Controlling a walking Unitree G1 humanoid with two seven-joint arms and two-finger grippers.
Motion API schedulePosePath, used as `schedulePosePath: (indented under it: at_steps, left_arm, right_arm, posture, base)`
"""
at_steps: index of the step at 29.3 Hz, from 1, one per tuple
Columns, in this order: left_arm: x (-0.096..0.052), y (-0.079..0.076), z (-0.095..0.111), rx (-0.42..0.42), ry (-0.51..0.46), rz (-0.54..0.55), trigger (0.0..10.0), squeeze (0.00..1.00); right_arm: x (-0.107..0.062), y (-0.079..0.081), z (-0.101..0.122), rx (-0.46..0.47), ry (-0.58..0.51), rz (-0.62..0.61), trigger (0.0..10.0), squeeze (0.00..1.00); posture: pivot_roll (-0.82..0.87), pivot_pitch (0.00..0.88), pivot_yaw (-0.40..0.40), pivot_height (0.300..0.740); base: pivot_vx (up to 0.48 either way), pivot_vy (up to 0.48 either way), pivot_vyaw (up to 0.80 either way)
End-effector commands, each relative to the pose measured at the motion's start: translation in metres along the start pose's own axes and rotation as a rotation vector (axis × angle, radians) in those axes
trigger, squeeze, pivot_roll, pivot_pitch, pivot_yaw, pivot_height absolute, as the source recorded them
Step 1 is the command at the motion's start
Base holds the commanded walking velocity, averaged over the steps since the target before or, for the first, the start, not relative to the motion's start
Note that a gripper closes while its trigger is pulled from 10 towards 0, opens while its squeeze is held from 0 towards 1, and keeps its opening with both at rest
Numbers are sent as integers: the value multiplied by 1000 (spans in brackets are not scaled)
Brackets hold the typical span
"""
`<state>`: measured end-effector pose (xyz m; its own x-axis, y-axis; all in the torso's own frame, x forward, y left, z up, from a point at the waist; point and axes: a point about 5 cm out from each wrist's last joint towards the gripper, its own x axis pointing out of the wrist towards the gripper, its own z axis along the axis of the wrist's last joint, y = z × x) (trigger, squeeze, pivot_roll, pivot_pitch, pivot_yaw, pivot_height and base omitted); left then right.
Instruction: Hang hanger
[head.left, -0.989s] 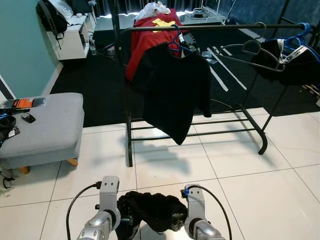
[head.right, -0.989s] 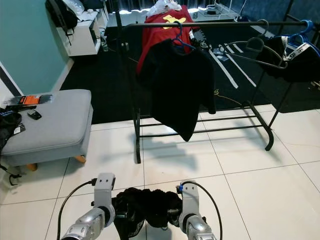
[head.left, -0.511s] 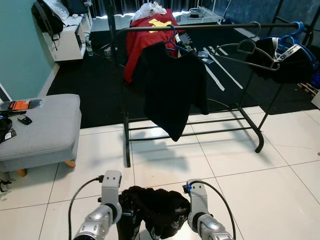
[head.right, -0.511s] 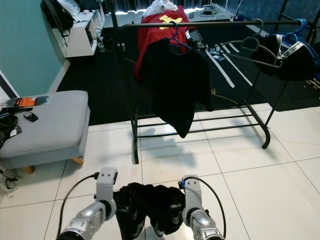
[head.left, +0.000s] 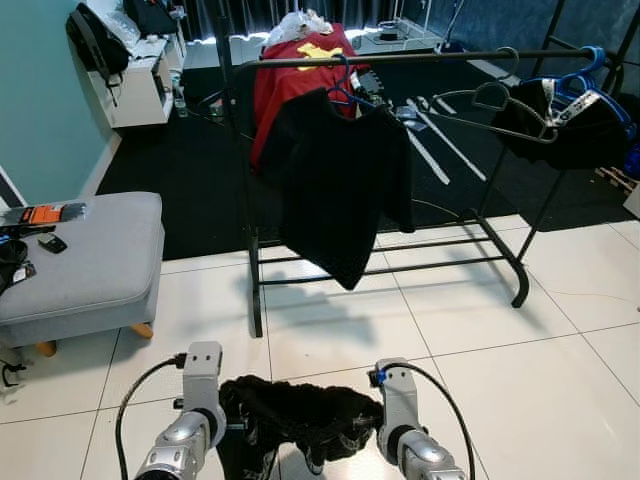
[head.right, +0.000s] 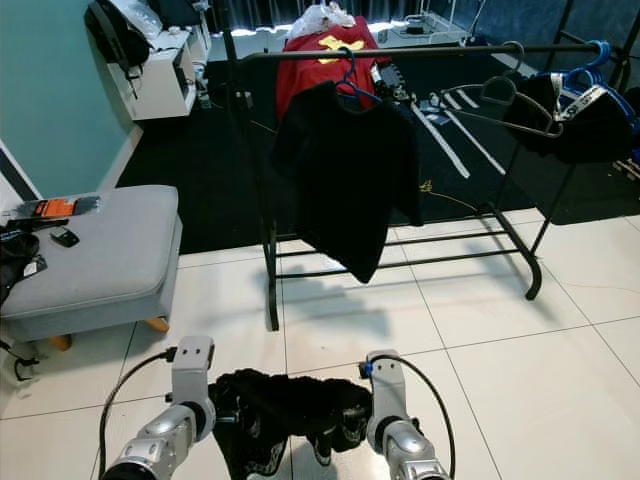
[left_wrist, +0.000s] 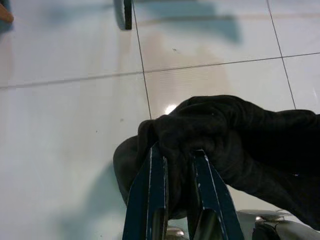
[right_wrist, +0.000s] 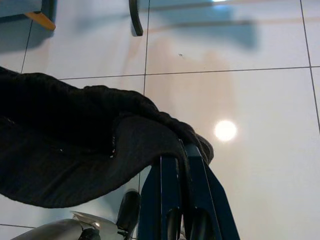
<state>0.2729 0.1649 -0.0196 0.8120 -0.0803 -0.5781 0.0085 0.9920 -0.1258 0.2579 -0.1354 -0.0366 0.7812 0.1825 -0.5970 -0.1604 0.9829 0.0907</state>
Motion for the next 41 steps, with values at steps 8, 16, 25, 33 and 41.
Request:
schedulePosePath:
  at_steps: [8, 16, 25, 33, 41]
  left_arm:
    - [-5, -1, 8, 46, -97, -67, 10000, 0]
    - [-5, -5, 13, 113, -127, -112, 10000, 0]
    - [-3, -9, 22, 138, -133, -157, 10000, 0]
    - [-5, -1, 20, 119, -134, -38, 10000, 0]
    - [-4, -5, 21, 107, -138, -54, 10000, 0]
  right_arm:
    - [1, 3, 2, 16, -5, 3, 10000, 0]
    - [-2, -1, -5, 16, 16, 14, 10000, 408]
    - [-14, -30, -23, -7, 46, -98, 10000, 0]
    - [-15, -44, -5, 53, -80, -204, 10000, 0]
    - [-11, -39, 2, 52, -95, -196, 10000, 0]
  posture:
    - [26, 66, 23, 740]
    - [4, 77, 40, 740]
    - [2, 57, 48, 740]
    - [10, 44, 39, 740]
    - [6, 23, 34, 740]
  base:
    - [0, 0, 0]
    - [0, 0, 0]
    - [0, 0, 0]
    - [0, 0, 0]
    - [0, 0, 0]
